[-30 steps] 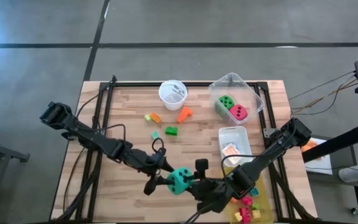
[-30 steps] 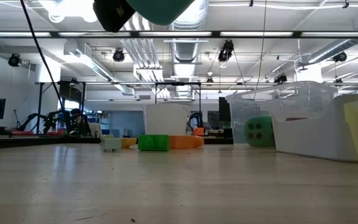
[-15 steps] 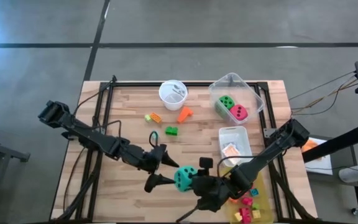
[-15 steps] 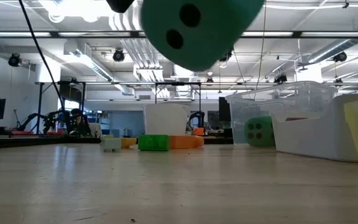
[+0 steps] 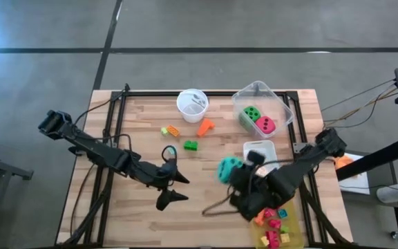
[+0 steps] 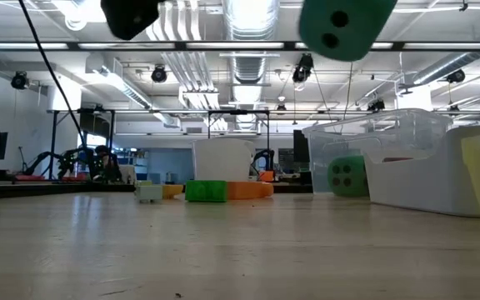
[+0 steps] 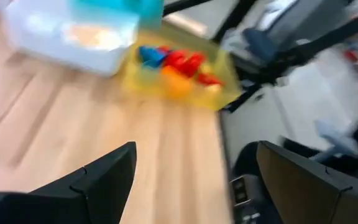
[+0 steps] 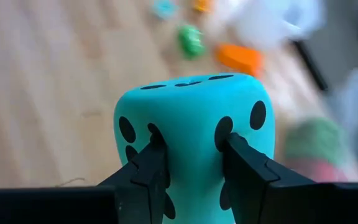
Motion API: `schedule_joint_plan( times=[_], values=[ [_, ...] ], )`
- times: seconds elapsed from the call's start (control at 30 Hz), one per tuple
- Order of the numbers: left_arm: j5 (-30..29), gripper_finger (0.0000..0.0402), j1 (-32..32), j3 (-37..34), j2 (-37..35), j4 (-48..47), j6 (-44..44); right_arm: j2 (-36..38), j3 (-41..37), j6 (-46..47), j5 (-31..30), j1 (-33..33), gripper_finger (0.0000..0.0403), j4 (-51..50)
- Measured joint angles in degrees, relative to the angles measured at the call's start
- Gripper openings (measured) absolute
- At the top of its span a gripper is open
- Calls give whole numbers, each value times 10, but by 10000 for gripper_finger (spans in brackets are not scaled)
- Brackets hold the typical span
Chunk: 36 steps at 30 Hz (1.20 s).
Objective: Pick & Place Toys
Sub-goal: Put the light blue dice into the transparent bin
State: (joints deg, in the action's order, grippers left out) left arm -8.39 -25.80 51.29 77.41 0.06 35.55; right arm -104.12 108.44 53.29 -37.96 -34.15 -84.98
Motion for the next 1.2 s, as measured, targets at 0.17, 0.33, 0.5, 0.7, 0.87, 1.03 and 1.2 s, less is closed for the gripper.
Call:
schedule_joint_plan(
  times=[0.17,0.33,0.5,0.7,0.87,1.03,1.2],
  values=[
    [-45,333,0,-1,-2,-64,47,28,44,3,15,42,115,-29],
    [-56,333,0,-2,-5,-103,68,73,54,11,-13,116,111,-43],
    [-61,333,-1,-2,-6,-119,79,104,41,12,-22,192,108,-49],
    [-73,333,0,-2,-7,-119,79,126,12,3,2,335,102,-50],
    [-73,333,0,-2,-7,-125,78,130,-46,-35,65,457,100,-50],
    [-73,333,0,-2,-6,-126,64,117,-120,-113,101,539,100,-51],
    [-73,333,0,-2,-6,-128,63,102,-180,-182,96,574,100,-39]
  ],
)
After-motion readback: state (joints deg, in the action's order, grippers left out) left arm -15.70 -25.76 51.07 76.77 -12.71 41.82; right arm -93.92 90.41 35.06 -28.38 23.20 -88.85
